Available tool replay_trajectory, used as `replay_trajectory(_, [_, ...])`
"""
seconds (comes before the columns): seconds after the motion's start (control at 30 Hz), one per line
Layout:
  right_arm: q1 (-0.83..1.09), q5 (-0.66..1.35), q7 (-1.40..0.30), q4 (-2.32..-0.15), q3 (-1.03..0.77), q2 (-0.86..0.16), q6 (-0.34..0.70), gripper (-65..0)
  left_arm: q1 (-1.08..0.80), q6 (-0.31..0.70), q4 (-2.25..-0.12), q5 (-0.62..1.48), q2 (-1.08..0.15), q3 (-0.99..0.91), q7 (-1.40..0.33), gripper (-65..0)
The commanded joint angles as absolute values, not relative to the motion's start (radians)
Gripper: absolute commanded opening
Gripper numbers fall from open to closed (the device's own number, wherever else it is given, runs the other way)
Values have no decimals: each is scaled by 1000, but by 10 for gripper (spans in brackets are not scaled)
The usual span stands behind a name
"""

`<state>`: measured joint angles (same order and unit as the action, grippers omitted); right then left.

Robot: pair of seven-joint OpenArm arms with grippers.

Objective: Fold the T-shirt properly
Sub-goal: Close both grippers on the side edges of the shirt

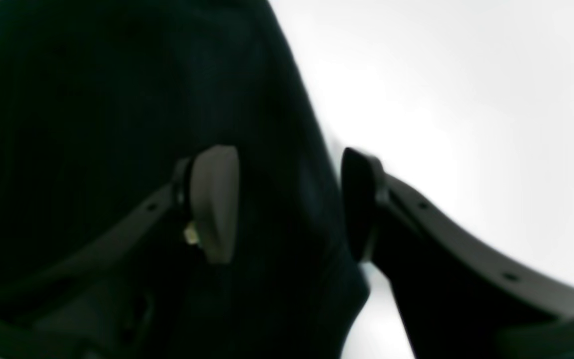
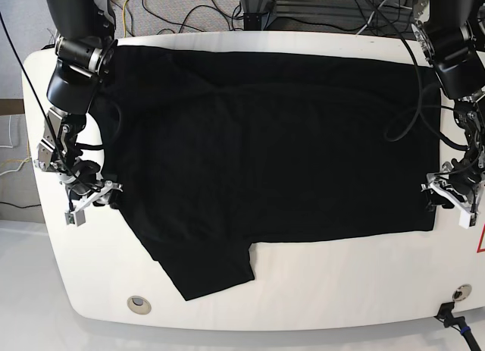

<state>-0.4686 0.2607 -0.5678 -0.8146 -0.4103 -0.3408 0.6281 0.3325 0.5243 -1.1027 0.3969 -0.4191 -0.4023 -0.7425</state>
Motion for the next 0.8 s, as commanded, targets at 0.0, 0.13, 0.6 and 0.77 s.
replay_trajectory(0.0, [-519,256,-494,-799,-406,-359,599,-367,364,529,-1124,423,-437,-384,-718,-310])
replay_trajectory(0.13, [-553,213,-469,-739,-400,-355,585,-392,366,528,-1130,419,-435,-374,-720,-308])
replay_trajectory(0.6, [-585,132,-452,-653,-405,-303,611,-406,369,511,-1138,424,-441,-349,-726,-313])
replay_trajectory(0.77, [-581,152,-453,-650,-403,-304,619,-406,369,513,-1137,422,-441,-350,-719,-311])
